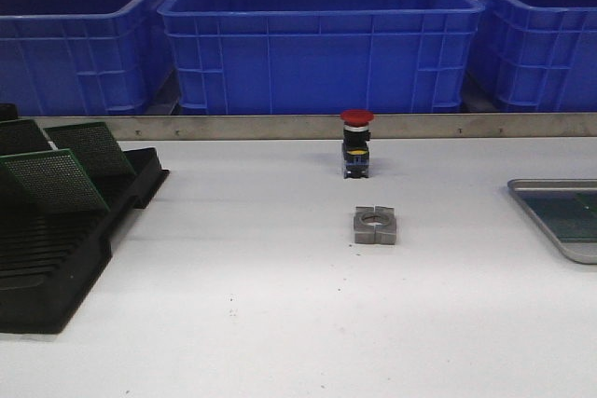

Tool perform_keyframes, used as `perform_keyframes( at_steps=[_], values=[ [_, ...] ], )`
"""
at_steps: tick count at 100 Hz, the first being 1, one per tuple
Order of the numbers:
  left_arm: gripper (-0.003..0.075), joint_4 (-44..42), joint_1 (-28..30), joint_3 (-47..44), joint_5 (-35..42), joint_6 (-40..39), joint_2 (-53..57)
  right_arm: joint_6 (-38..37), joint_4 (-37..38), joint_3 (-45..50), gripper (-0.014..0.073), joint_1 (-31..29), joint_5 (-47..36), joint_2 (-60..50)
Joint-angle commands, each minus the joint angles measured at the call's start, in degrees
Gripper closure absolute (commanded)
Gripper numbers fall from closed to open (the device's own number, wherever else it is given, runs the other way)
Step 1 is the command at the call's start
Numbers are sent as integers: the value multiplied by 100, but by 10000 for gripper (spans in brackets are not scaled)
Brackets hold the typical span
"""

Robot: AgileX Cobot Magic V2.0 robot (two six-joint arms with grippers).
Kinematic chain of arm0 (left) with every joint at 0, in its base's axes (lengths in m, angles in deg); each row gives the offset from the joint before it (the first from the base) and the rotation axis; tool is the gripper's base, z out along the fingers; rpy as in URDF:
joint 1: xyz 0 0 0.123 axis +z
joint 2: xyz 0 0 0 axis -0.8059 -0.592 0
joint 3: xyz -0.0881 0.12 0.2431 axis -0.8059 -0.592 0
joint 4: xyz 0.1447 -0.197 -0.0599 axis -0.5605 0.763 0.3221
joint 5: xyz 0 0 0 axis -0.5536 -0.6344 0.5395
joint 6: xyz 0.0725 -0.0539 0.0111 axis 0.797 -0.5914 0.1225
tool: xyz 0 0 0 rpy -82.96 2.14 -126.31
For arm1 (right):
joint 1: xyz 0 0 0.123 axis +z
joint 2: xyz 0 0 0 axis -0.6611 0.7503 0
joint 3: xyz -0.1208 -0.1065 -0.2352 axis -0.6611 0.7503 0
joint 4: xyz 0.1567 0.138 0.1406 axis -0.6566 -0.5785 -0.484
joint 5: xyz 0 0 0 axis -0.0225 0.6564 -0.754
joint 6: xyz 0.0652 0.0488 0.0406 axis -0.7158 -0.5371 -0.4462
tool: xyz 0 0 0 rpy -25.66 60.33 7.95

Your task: Place circuit board on tray

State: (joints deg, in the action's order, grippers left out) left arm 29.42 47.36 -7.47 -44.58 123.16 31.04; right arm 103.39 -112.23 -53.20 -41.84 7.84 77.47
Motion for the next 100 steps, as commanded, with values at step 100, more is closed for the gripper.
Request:
perform_keyframes(
  at_steps=[100],
  values=[
    [737,-6269,477,-2120,1372,-6825,2033,49,-80,-145,651,-7,-241,46]
  ],
)
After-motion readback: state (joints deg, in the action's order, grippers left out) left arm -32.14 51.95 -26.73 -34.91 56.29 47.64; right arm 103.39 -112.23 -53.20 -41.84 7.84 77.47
